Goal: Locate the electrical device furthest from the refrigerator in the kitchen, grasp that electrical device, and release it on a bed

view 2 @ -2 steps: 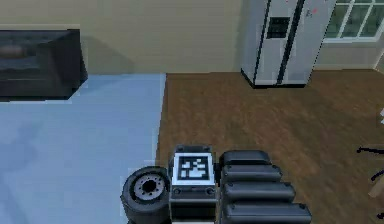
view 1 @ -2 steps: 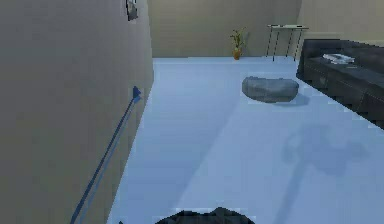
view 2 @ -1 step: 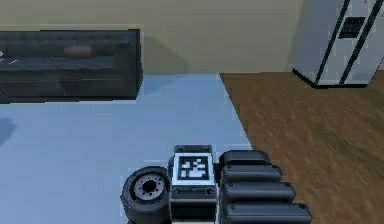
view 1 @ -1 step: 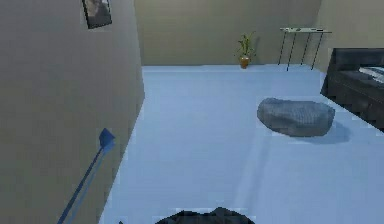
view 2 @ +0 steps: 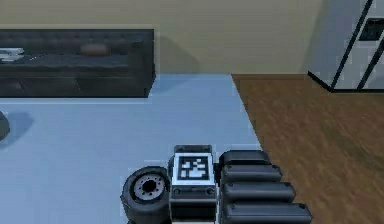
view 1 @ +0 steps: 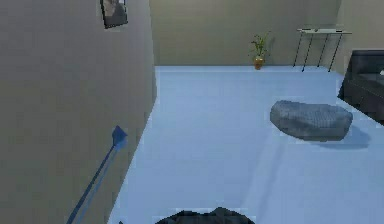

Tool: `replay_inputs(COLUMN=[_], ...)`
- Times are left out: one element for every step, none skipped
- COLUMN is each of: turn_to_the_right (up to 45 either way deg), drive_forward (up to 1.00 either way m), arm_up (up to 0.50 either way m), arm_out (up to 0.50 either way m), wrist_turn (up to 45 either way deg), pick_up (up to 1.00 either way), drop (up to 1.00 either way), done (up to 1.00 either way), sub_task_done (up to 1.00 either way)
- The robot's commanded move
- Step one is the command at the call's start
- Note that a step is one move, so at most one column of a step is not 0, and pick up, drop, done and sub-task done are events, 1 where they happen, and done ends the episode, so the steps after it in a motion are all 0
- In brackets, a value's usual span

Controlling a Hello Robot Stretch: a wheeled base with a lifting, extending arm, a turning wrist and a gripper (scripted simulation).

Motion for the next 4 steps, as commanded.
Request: replay_inputs(turn_to_the_right=[0.0, 0.0, 0.0, -6.0], drive_forward=[1.0, 1.0, 1.0, 0.0], arm_up=[0.0, 0.0, 0.0, 0.0], arm_out=[0.0, 0.0, 0.0, 0.0], wrist_turn=[0.0, 0.0, 0.0, 0.0], pick_up=[0.0, 0.0, 0.0, 0.0], drop=[0.0, 0.0, 0.0, 0.0], done=[0.0, 0.0, 0.0, 0.0], sub_task_done=[0.0, 0.0, 0.0, 0.0])
